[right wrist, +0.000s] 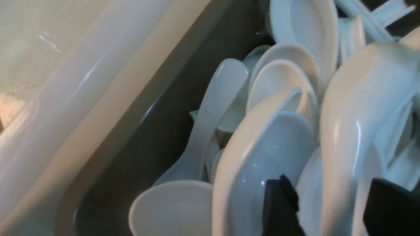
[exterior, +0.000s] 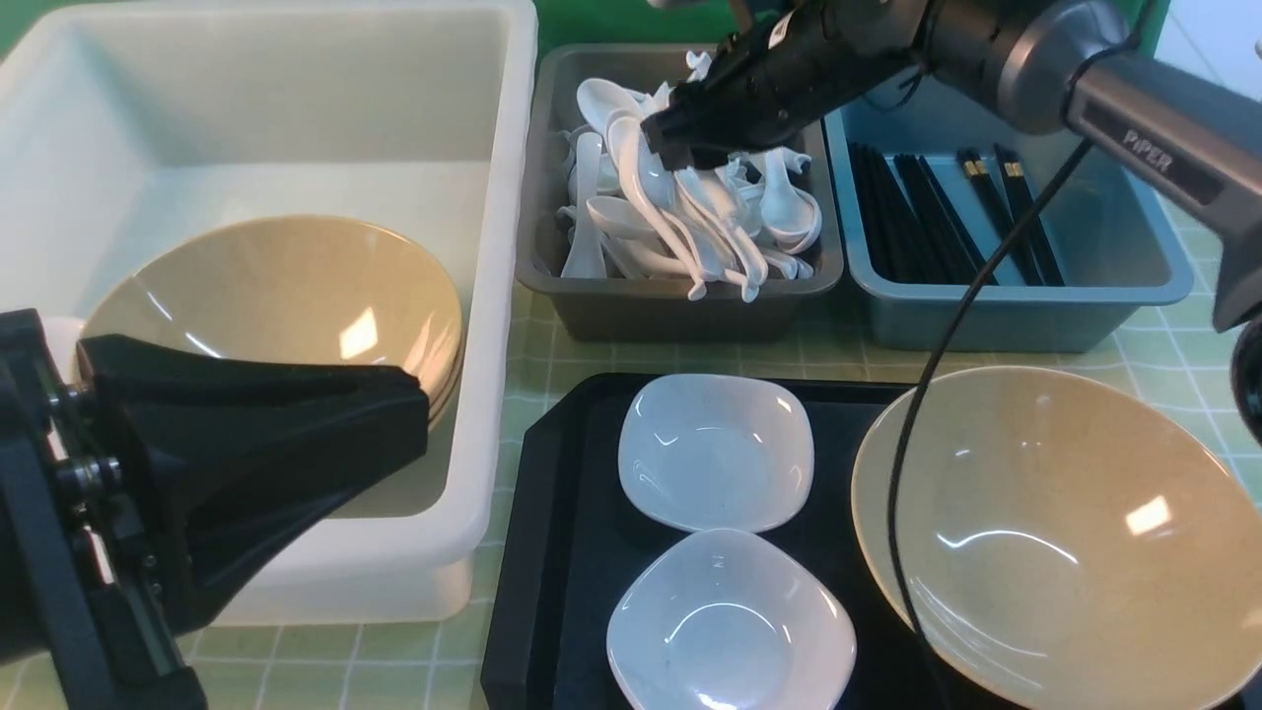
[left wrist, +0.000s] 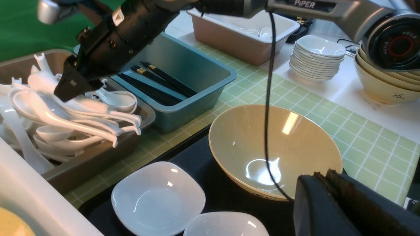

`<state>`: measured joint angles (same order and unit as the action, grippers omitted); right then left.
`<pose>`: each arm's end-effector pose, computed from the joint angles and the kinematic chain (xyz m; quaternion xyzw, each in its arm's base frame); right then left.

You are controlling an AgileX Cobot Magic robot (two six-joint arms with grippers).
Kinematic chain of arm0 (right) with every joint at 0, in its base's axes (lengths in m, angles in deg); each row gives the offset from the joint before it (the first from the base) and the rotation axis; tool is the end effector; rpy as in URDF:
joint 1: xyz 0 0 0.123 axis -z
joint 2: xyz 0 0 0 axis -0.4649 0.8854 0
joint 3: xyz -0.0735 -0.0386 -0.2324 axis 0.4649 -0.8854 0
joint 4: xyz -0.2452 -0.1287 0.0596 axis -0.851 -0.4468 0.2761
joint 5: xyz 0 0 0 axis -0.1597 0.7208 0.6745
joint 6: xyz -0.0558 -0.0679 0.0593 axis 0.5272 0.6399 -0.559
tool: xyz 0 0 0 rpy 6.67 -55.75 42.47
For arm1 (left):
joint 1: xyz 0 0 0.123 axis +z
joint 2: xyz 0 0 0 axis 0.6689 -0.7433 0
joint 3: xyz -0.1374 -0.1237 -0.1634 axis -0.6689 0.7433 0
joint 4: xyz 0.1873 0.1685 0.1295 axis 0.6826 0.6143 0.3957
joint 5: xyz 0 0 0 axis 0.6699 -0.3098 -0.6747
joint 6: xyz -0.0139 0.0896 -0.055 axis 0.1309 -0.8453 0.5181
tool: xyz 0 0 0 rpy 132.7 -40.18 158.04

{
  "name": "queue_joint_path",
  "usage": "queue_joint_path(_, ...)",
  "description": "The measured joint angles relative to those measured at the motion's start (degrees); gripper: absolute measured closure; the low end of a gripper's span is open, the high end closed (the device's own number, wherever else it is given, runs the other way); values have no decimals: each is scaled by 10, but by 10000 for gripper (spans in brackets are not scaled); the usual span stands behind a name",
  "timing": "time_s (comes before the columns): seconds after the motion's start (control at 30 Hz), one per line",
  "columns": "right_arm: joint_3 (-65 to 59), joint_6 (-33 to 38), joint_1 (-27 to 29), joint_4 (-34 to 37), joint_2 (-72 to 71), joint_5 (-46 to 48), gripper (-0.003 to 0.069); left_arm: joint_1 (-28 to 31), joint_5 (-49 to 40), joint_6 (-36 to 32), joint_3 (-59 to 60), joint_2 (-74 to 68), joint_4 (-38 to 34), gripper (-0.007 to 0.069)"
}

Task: On green table put chopsticks spoon bowls plates into blue grey white boxes.
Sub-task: 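Place the white spoon into the bin of spoons with the right gripper, then grasp the large bowl on the tray by its rim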

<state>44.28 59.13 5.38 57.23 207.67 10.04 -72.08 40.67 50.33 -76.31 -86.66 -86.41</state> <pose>0.5023 0.2215 0.2504 -0.1947 0.8681 0.1492 0.4314 0.1456 -0.1304 0.3518 0.3353 0.7219 -0.2843 0.5344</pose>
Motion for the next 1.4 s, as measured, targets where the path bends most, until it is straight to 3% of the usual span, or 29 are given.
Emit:
queue_joint_path(0.13, 0, 0, 1, -39, -50, 46, 236, 0, 0, 0, 0, -1, 7, 626)
queue_joint_path(0.47, 1, 29, -16, -56, -261, 294, 246, 0, 6, 65, 13, -84, 12, 625)
queue_joint_path(0.63, -40, 44, -48, -52, -353, 297, 267, 0, 1, 99, 27, -177, -17, 625)
queue_joint_path(0.83, -204, 50, -57, -52, -479, 297, 284, -1, -5, 84, 27, -249, -63, 624)
queue_joint_path(0.87, -282, 52, -57, -53, -525, 297, 291, -2, -9, 66, 23, -264, -70, 624)
queue_joint_path(1.07, -478, 55, -57, -53, -658, 297, 320, -14, -20, 43, -1, -288, -87, 623)
queue_joint_path(1.2, -624, 39, -57, -53, -773, 297, 410, -16, -27, 43, -45, -325, -93, 603)
queue_joint_path(1.33, -696, 6, -57, -59, -857, 297, 588, -44, -47, 44, -106, -392, -91, 524)
queue_joint_path(1.4, -702, -5, -57, -64, -873, 297, 606, -60, -50, 46, -128, -419, -86, 494)
